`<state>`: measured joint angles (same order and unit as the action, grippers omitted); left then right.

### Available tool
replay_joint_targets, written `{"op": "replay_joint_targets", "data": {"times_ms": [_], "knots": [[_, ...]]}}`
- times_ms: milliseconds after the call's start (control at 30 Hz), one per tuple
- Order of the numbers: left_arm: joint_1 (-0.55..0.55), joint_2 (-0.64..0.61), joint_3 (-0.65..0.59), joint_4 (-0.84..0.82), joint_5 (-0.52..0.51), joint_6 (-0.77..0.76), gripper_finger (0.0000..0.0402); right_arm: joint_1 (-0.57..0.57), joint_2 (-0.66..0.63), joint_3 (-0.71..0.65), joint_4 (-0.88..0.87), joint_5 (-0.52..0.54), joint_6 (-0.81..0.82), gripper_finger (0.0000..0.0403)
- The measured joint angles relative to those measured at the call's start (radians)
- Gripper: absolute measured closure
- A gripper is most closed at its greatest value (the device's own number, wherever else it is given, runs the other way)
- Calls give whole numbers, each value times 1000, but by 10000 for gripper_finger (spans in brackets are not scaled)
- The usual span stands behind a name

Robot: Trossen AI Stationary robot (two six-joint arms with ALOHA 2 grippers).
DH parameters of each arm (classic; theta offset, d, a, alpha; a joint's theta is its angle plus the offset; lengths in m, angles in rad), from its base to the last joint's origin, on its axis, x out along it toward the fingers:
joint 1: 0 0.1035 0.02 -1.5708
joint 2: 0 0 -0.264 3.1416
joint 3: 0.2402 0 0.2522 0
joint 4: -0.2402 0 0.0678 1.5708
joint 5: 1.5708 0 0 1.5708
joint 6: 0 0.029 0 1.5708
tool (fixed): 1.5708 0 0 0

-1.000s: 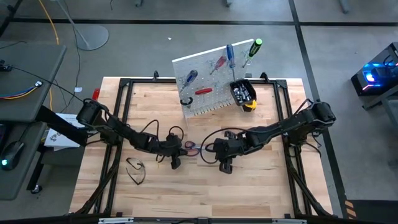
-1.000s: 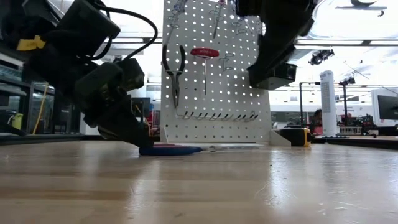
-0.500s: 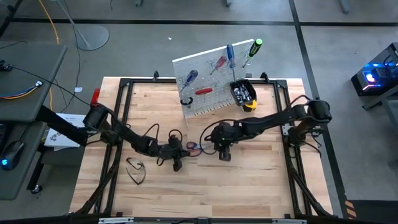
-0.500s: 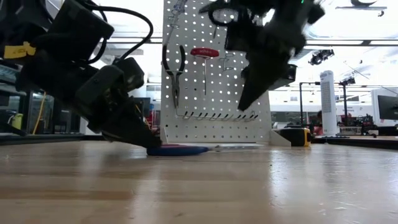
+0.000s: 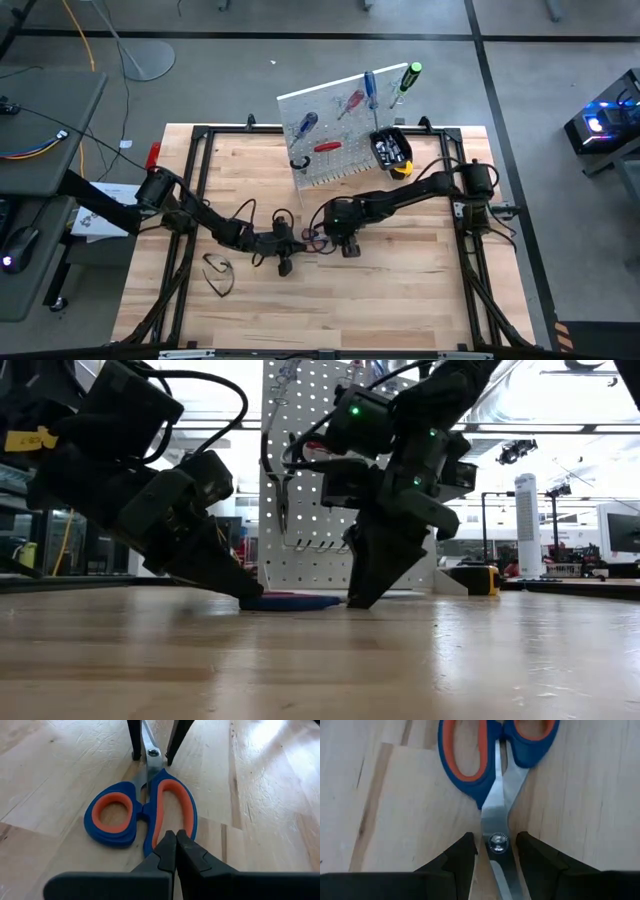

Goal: Hang tools onto peg board
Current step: Hang the blue scissors on the peg board

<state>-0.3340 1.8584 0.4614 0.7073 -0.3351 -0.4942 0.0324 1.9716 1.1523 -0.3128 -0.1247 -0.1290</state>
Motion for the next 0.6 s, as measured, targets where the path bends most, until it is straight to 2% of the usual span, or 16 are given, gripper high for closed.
{"op": "replay_joint_targets", "data": {"times_ms": [267, 333, 433, 600], "knots": [[-1, 1, 0, 3, -19, 0, 402, 1, 56, 6, -45, 11, -106, 270], [-1, 1, 0, 4, -26, 0, 402, 1, 70, 10, -47, 16, -112, 297], [-2, 2, -1, 6, -41, -3, 402, 1, 70, 10, -51, 4, -127, 367], [-2, -16, -5, 5, -71, -6, 402, 20, 70, 10, -53, 22, -74, 372]]}}
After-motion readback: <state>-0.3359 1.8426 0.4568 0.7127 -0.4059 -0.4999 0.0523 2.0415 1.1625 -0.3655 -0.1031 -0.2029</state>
